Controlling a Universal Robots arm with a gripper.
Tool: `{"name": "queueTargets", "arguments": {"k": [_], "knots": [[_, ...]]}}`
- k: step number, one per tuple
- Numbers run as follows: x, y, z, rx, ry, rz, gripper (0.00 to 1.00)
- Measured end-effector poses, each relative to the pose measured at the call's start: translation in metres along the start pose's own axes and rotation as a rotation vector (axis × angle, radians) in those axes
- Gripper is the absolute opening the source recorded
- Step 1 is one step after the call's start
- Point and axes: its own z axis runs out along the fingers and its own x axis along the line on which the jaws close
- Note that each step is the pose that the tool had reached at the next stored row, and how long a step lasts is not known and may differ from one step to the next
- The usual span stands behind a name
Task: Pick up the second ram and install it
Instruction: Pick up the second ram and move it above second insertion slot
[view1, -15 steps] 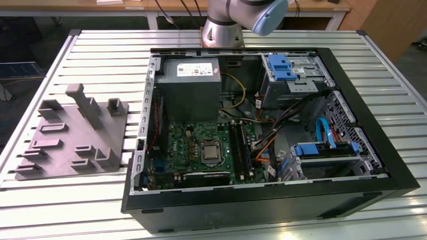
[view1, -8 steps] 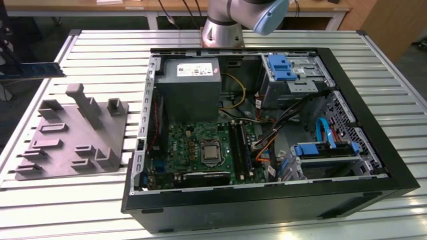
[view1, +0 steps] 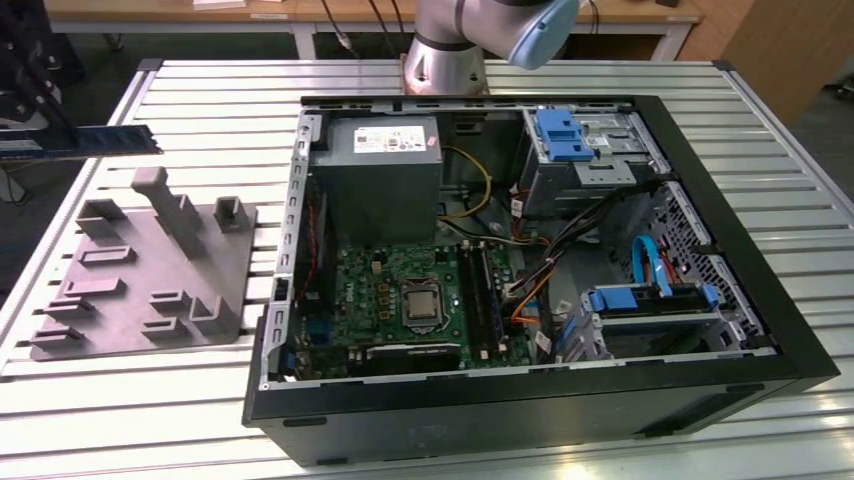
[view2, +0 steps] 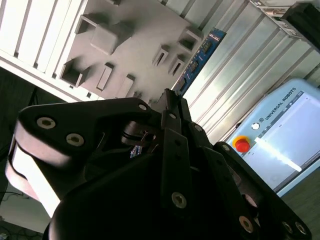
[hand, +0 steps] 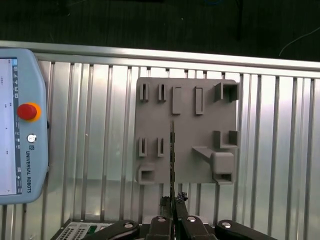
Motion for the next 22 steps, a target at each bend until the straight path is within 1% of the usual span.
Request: {"name": "queueTargets", "arguments": {"k": [7,22], "knots": [[0.0006,-0.0160,0.0002,-0.0004,0.0000,0.000,0.14],[0.0016,-0.0435,0.0009,-0.0009,-0.0001,0.000,0.14]]}}
